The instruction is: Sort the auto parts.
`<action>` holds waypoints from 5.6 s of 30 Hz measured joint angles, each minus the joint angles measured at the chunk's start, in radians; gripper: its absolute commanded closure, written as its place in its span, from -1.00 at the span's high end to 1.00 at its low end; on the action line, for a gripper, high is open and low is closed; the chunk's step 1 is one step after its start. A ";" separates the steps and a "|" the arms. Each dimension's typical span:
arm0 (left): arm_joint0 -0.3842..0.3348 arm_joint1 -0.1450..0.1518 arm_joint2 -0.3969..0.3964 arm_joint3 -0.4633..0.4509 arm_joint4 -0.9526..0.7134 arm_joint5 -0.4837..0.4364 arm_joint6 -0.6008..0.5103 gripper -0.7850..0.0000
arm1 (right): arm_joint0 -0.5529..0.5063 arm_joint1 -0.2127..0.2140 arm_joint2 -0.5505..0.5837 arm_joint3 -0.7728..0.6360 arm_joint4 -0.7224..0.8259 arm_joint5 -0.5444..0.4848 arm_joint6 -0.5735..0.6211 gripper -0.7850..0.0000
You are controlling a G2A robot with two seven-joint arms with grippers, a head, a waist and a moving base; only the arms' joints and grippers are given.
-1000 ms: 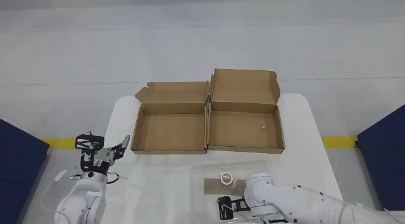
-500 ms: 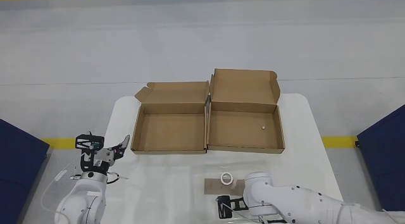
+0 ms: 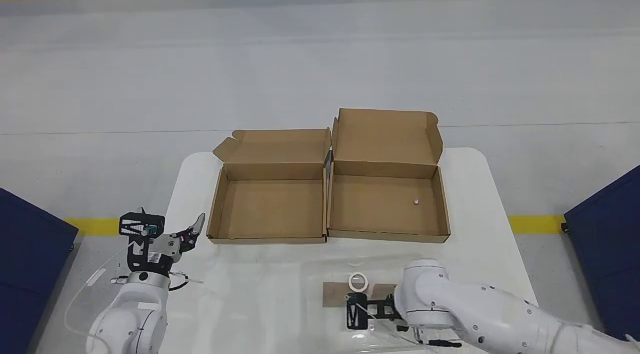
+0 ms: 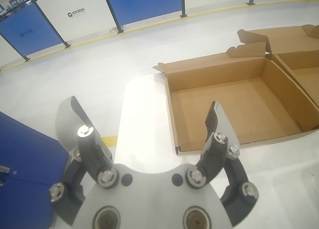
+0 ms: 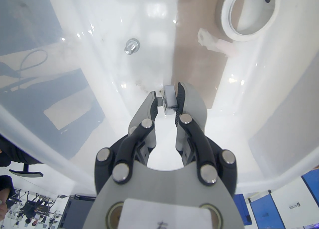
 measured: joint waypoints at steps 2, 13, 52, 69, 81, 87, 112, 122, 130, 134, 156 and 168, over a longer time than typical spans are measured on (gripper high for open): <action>0.000 0.000 0.000 0.000 0.000 0.000 0.000 1.00 | -0.012 0.011 0.019 -0.010 0.003 -0.003 -0.012 -1.00; 0.000 0.000 0.000 0.000 0.000 0.000 0.000 1.00 | -0.066 0.056 0.112 -0.034 0.066 -0.036 -0.087 -1.00; 0.000 0.000 0.000 0.000 0.000 0.000 0.000 1.00 | -0.236 0.193 0.469 0.224 0.688 -0.500 -0.503 -1.00; 0.000 0.000 0.000 0.000 0.000 0.000 0.000 1.00 | -0.189 0.261 0.408 0.278 1.265 -0.612 -0.518 -1.00; 0.000 0.000 0.000 0.000 0.000 0.000 0.000 1.00 | -0.211 0.259 0.406 0.288 1.296 -0.610 -0.544 -1.00; 0.000 0.000 0.000 0.000 0.000 0.000 0.000 1.00 | -0.242 0.279 0.427 0.305 1.459 -0.613 -0.517 -1.00; 0.000 0.000 0.000 0.000 0.000 0.000 0.000 1.00 | -0.350 0.359 0.533 0.163 1.679 -0.612 -0.517 -1.00; 0.000 0.000 0.000 0.000 0.000 0.000 0.000 1.00 | -0.359 0.356 0.544 0.153 1.696 -0.610 -0.539 -1.00; 0.000 0.000 0.000 0.000 0.000 0.000 0.000 1.00 | -0.400 0.367 0.593 0.090 1.804 -0.612 -0.518 -1.00; 0.000 0.000 0.000 0.000 0.000 0.000 0.000 1.00 | -0.410 0.376 0.607 0.051 1.821 -0.612 -0.518 -1.00; 0.000 0.000 0.000 0.000 0.000 0.000 0.000 1.00 | -0.423 0.366 0.600 -0.058 1.914 -0.598 -0.528 -1.00; 0.000 0.000 0.000 0.000 0.000 0.000 0.000 1.00 | -0.400 0.330 0.659 -0.106 2.184 -0.489 -0.395 -1.00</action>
